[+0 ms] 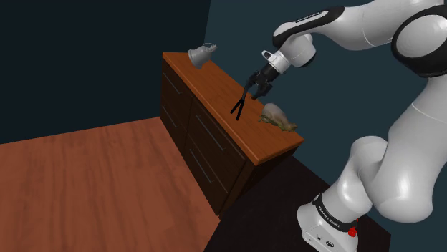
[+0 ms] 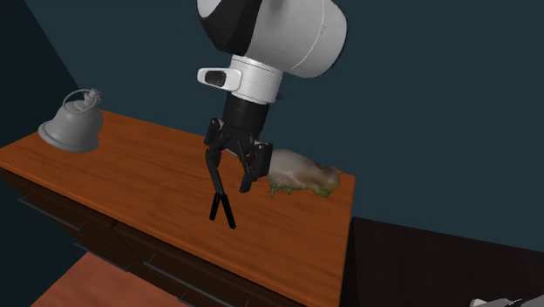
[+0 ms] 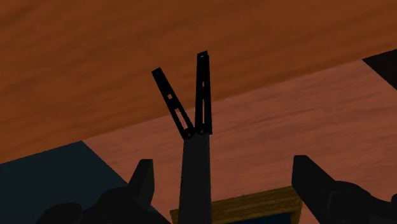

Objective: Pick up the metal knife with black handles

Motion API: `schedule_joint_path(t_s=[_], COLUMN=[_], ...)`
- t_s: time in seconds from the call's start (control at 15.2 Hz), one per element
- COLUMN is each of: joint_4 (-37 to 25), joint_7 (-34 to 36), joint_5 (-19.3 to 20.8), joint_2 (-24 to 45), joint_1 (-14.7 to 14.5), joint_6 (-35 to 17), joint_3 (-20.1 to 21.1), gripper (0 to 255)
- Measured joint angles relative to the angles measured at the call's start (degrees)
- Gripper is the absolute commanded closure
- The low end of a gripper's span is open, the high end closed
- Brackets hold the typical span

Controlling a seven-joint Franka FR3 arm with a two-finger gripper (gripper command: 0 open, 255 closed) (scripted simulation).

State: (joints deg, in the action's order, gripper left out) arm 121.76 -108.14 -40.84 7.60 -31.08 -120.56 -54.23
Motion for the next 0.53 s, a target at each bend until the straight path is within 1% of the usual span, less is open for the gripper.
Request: schedule_joint_path(t_s=[0.07, 0.13, 0.53], joint_4=[-2.09, -3.24, -3.55], joint_7=[-3.43, -5.2, -10.32], joint_5=[-3.38, -5.19, -10.65], joint_2=[3.12, 4.8, 9.59], joint_1=[1.26, 2.1, 4.34], joint_6=[1.63, 2.48, 1.96], joint_3=[0.81, 1.46, 3.66], gripper=[0, 0, 0])
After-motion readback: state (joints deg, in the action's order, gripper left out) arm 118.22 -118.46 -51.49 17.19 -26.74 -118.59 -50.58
